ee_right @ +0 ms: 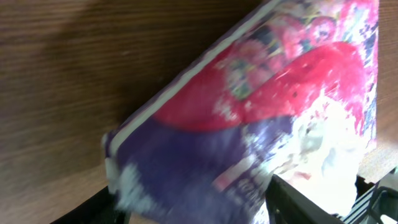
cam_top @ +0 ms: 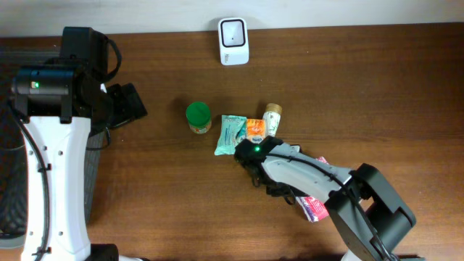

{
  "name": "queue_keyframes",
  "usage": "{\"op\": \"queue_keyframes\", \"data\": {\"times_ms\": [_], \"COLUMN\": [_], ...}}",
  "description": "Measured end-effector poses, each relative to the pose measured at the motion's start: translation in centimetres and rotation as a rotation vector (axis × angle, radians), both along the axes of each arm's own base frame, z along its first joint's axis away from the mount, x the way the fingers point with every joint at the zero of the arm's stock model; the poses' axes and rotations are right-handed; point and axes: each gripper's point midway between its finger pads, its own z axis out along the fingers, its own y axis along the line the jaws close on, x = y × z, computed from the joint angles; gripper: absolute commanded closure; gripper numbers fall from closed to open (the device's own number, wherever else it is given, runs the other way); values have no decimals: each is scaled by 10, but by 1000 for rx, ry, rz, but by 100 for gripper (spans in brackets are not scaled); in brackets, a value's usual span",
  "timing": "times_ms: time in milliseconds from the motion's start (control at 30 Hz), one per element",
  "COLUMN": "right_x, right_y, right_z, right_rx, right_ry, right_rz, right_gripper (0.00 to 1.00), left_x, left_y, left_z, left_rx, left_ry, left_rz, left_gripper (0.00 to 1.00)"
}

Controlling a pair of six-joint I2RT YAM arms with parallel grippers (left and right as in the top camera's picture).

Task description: Scan the item barcode

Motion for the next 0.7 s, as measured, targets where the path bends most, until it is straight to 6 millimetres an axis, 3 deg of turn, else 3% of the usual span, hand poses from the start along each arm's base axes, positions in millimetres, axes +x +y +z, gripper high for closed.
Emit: {"op": "queue_keyframes", "data": {"times_ms": [67,233,333,533,700], "right_x": [3,12,40,124,138], "right_y": [-8,-21,-12,26,7], "right_z": [0,3,22,102,122], "right_rx": [-6,13,123,631,1153], "right_ry": [-2,39,55,-22,-51], "right_rz": [-27,-47,-33,131,155], "right_gripper": [96,96,96,96,96], "left_x": [0,0,0,0,0], "left_y": [0,0,0,0,0], "left_z": [0,0,0,0,0], "left_rx": [0,0,0,0,0], "left_ry": [0,0,0,0,1], "left_rz": [0,0,0,0,0], "left_gripper": [1,1,1,1,1]}}
